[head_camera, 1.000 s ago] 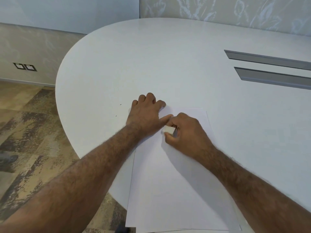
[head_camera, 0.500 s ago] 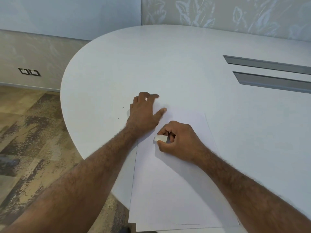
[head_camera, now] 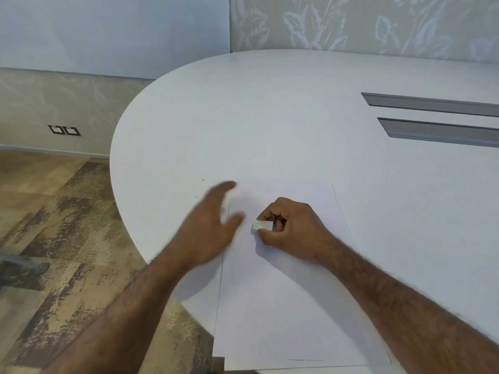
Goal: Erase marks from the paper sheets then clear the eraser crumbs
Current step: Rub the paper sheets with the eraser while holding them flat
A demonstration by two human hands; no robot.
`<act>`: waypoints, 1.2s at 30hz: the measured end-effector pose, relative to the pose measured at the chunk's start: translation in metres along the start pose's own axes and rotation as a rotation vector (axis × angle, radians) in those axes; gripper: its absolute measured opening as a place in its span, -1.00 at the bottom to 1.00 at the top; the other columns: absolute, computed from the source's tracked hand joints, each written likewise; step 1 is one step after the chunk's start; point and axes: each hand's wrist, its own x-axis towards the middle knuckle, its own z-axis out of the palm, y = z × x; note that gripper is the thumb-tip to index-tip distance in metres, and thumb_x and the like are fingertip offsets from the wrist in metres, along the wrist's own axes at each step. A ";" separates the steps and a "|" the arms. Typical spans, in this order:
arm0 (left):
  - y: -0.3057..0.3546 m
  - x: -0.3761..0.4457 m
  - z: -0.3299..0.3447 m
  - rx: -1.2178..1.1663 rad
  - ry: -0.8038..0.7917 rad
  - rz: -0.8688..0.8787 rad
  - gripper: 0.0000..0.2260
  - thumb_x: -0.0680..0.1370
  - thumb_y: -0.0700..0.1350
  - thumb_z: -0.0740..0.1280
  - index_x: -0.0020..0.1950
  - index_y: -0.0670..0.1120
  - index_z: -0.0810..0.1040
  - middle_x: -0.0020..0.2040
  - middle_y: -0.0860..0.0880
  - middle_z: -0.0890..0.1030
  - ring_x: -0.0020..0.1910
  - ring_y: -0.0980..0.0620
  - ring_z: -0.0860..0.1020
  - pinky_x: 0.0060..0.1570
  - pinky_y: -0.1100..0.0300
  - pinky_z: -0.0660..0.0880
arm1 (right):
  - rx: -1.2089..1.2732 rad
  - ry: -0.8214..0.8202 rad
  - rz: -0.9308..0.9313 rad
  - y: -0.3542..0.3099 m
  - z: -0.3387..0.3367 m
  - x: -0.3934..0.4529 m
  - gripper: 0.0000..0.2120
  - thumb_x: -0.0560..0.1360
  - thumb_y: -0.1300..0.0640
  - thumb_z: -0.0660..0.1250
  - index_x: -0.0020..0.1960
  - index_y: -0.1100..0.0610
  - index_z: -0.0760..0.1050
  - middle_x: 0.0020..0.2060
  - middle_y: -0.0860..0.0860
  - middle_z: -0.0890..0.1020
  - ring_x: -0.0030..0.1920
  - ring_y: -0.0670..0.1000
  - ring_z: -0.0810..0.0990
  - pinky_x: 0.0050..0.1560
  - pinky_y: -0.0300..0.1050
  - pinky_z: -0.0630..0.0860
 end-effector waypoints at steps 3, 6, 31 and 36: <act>0.000 -0.021 0.024 0.475 -0.341 0.203 0.01 0.38 0.61 -0.06 0.62 0.01 -0.23 0.60 0.17 -0.21 0.55 0.27 -0.22 0.54 0.20 -0.16 | -0.005 -0.032 0.013 0.000 -0.003 0.002 -0.87 0.35 0.02 0.48 -0.14 -0.06 0.56 -0.24 -0.09 0.58 -0.32 -0.20 0.51 -0.26 -0.41 0.37; 0.000 -0.025 0.033 0.641 -0.307 0.191 0.19 0.24 0.71 -0.12 0.60 -0.07 -0.32 0.60 0.06 -0.30 0.55 0.16 -0.33 0.56 0.10 -0.24 | -0.037 -0.009 0.012 -0.006 -0.004 0.001 -0.85 0.35 0.06 0.48 -0.11 -0.02 0.56 -0.25 -0.10 0.57 -0.33 -0.22 0.49 -0.26 -0.44 0.36; 0.001 -0.024 0.033 0.670 -0.323 0.170 0.19 0.18 0.73 -0.16 0.61 0.02 -0.27 0.59 -0.07 -0.34 0.56 0.02 -0.35 0.56 0.00 -0.24 | -0.273 0.120 0.111 -0.002 -0.031 -0.007 -0.82 0.38 0.02 0.43 -0.07 0.07 0.64 -0.12 0.00 0.64 -0.06 0.03 0.58 0.06 0.00 0.50; 0.000 -0.025 0.033 0.692 -0.328 0.169 0.15 0.19 0.73 -0.15 0.61 0.08 -0.26 0.60 -0.10 -0.33 0.57 -0.01 -0.33 0.56 -0.02 -0.23 | -0.237 -0.064 -0.068 -0.018 -0.014 -0.038 -0.80 0.30 -0.01 0.41 -0.13 0.07 0.62 -0.22 -0.03 0.61 -0.19 0.00 0.58 -0.10 0.00 0.54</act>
